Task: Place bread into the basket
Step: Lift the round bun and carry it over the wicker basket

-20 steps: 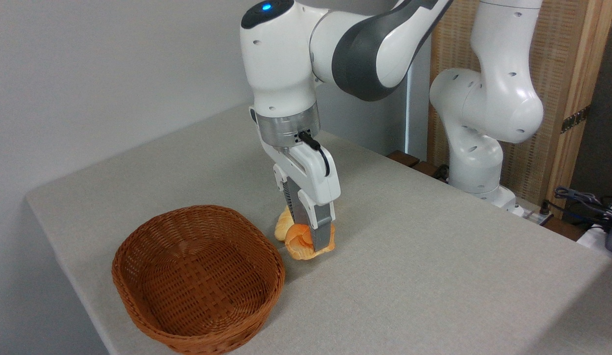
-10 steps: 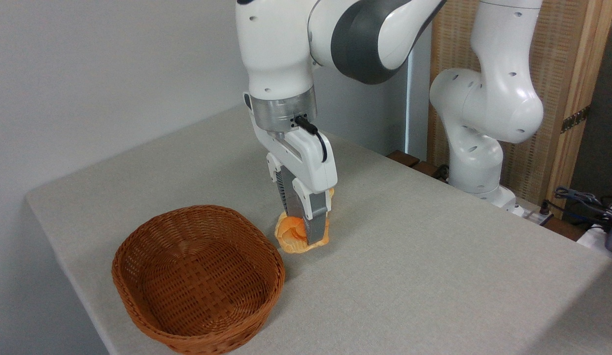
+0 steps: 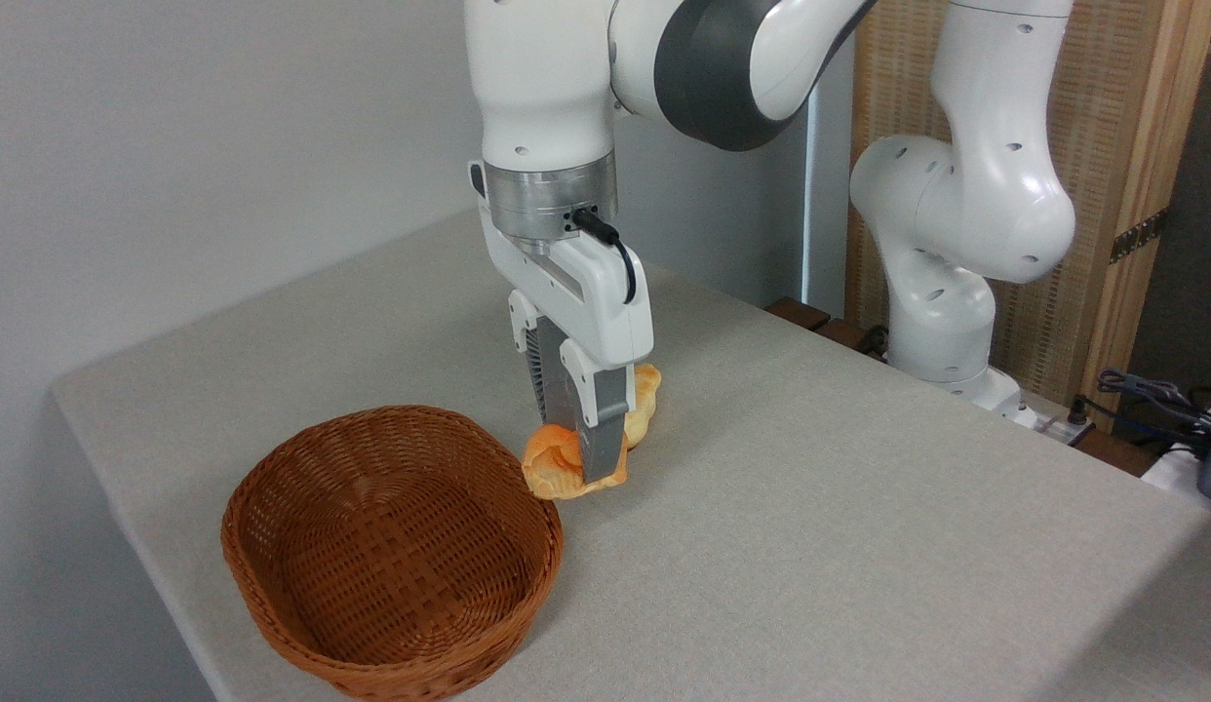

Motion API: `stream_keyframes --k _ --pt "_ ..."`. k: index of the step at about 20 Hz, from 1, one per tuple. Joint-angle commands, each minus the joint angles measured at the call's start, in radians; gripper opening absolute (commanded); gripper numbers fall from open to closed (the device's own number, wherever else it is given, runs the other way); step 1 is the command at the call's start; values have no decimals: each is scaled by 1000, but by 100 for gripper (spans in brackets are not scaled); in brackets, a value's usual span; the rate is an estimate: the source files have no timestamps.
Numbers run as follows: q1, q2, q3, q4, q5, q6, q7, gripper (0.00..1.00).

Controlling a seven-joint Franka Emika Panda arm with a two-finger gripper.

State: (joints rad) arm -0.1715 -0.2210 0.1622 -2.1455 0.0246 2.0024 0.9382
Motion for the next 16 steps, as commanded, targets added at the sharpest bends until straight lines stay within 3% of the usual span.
stream_keyframes --k 1,6,16 --pt "-3 12 8 9 -15 55 14 71" --pt "-3 15 8 9 -26 90 13 71" --pt "-9 52 7 9 -121 193 7 78"
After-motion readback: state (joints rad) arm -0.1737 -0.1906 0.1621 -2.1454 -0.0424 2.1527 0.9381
